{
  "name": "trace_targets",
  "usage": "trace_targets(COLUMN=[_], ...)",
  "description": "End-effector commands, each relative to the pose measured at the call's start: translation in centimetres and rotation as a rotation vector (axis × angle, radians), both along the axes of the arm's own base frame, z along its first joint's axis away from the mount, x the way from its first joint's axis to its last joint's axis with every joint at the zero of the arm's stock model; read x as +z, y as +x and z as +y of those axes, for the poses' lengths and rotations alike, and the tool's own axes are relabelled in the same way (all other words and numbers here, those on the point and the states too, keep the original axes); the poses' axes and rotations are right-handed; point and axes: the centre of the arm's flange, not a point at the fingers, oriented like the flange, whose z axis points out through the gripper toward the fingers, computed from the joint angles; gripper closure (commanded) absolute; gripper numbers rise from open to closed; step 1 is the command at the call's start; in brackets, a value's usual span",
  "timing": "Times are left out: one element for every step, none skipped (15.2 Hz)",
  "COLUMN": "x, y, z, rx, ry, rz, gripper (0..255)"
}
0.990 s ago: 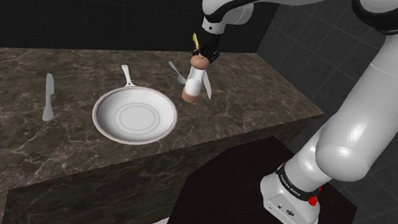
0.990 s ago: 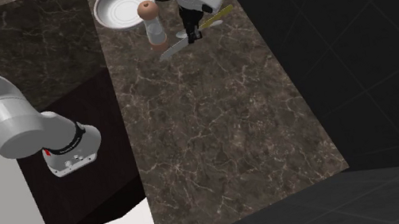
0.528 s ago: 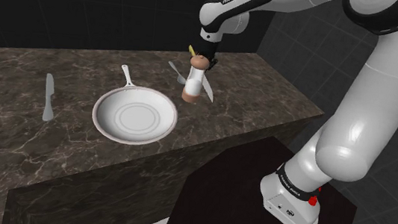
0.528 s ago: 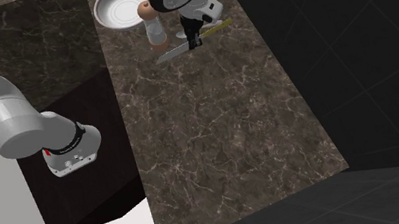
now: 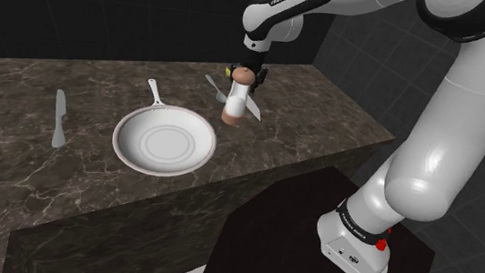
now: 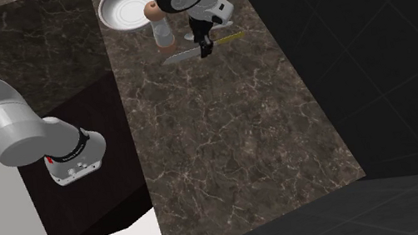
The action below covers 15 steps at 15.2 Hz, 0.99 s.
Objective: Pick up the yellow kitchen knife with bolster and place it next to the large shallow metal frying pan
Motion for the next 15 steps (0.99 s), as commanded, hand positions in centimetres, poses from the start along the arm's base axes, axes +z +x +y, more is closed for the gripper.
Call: trace_targets(x=[0.0, 0.0, 0.0, 0.0, 1.3, 2.6, 3.9, 5.0, 5.0, 5.0, 5.0, 5.0, 5.0, 5.0, 5.0], y=[0.0, 0.0, 0.0, 0.0, 0.1, 0.2, 0.3, 0.4, 0.4, 0.4, 0.4, 0.4, 0.4, 0.4, 0.4], z=[0.0, 0.0, 0.0, 0.0, -0.1, -0.2, -0.2, -0.3, -0.3, -0.3, -0.3, -0.3, -0.3, -0.3, -0.3], rx=[0.0, 0.0, 0.0, 0.0, 0.0, 0.0, 0.0, 0.0, 0.0, 0.0, 0.0, 0.0, 0.0, 0.0, 0.0], ry=[0.0, 0.0, 0.0, 0.0, 0.0, 0.0, 0.0, 0.0, 0.0, 0.0, 0.0, 0.0, 0.0, 0.0, 0.0], rz=[0.0, 0.0, 0.0, 0.0, 0.0, 0.0, 0.0, 0.0, 0.0, 0.0, 0.0, 0.0, 0.0, 0.0, 0.0], gripper=[0, 0, 0, 0, 0, 0, 0, 0, 0, 0, 0, 0, 0, 0, 0])
